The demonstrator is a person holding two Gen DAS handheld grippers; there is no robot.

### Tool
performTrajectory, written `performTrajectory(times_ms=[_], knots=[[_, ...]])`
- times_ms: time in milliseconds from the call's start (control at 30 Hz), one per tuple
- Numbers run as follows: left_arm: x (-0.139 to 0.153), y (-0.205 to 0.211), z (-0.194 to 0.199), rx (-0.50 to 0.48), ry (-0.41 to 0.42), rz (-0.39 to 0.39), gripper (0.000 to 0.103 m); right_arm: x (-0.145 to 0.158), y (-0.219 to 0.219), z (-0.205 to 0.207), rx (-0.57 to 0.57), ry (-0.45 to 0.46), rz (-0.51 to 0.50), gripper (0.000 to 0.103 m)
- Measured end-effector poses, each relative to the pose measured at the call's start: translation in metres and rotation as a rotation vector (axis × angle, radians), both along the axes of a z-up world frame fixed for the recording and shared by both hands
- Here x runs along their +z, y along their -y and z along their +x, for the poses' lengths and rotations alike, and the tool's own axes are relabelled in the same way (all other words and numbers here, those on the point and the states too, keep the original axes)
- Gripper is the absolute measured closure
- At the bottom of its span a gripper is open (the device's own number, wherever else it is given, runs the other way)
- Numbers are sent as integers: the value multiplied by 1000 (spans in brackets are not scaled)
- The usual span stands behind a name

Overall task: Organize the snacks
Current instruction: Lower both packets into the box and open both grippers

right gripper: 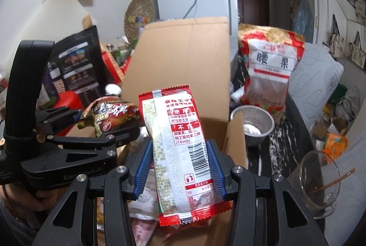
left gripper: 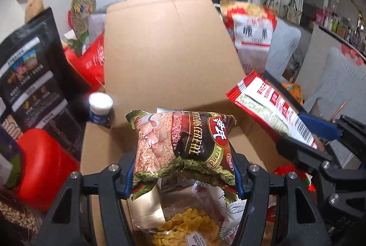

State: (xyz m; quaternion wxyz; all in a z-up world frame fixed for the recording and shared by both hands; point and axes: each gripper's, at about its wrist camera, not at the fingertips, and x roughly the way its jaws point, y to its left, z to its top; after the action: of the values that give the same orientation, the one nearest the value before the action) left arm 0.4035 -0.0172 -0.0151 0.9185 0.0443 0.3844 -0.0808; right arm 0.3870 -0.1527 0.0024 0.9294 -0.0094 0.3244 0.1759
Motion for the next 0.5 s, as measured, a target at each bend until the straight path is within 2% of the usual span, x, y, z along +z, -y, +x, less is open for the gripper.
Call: performTrajectory(times_ms=[367, 500], knots=[[-27, 3, 15, 11, -90, 49, 40, -29, -5, 16, -31, -134, -34, 56], [-36, 8, 25, 2, -141, 37, 40, -33, -6, 17, -54, -130, -73, 56]])
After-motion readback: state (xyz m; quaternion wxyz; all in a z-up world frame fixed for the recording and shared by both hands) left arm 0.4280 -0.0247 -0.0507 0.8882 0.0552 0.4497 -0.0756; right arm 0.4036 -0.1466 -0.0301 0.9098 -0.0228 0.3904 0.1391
